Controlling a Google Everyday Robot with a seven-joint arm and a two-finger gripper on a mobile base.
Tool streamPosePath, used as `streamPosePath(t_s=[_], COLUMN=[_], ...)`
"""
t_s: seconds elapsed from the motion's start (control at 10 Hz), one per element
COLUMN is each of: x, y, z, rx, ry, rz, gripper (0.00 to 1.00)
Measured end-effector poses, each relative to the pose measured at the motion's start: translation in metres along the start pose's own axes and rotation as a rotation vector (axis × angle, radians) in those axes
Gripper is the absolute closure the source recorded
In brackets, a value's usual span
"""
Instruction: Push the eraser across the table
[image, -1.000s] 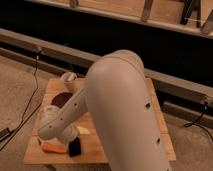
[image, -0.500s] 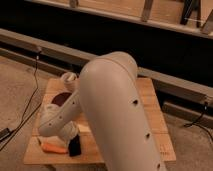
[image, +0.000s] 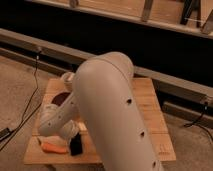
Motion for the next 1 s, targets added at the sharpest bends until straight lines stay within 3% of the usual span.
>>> streamPosePath(t_s=[0.4,1.0], x=[0.011,0.019], y=[-0.027,-0.053], z=[0.017,0.033], rx=[0.042,0.076], ry=[0.034,0.073], rz=[0.055,0.103], gripper=[0.2,0.2])
